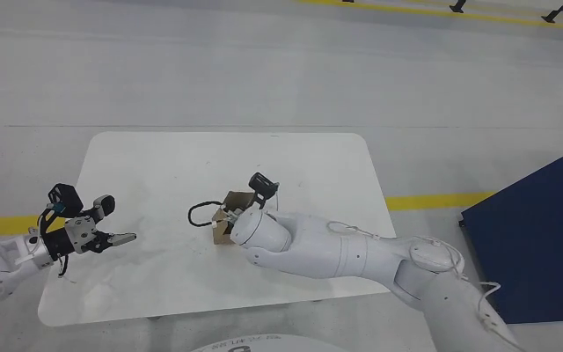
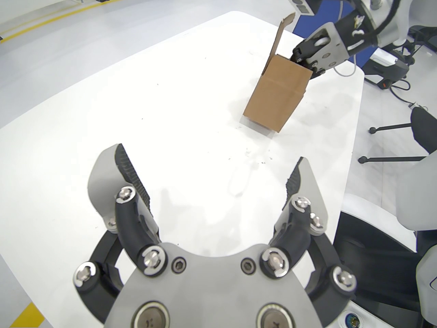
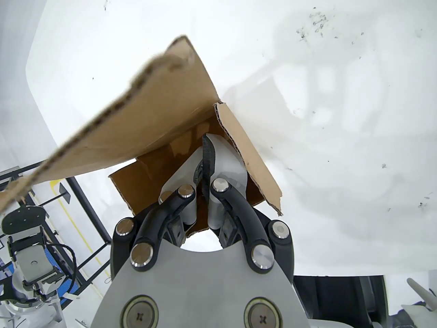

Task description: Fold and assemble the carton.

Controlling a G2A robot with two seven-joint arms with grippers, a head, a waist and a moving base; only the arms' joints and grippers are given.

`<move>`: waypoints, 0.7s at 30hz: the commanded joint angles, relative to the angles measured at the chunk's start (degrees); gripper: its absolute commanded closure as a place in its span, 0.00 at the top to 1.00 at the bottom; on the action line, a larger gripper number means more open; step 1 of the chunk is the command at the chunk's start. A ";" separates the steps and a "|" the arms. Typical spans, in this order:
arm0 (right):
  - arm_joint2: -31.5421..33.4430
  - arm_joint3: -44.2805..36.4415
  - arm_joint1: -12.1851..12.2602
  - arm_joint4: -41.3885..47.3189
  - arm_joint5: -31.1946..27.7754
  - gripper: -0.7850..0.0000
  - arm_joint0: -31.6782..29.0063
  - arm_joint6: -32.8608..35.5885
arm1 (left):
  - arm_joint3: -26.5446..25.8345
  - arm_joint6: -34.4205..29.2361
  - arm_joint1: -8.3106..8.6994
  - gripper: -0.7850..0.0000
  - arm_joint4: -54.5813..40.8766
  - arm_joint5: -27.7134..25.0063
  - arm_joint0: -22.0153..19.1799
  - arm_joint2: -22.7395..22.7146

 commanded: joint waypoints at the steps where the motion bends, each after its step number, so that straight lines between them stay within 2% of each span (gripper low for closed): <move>1: -0.94 1.01 -0.30 0.81 0.00 0.00 1.44 0.00 | 0.00 0.00 0.00 1.00 0.00 0.00 0.00 0.00; 10: -1.01 8.17 -4.84 -6.37 0.00 0.00 -0.62 0.00 | 0.00 0.00 0.00 1.00 0.00 0.00 0.00 0.00; 21: -1.01 8.17 -4.84 -6.37 0.00 0.00 -0.62 0.00 | 0.00 0.00 0.00 1.00 0.00 0.00 0.00 0.00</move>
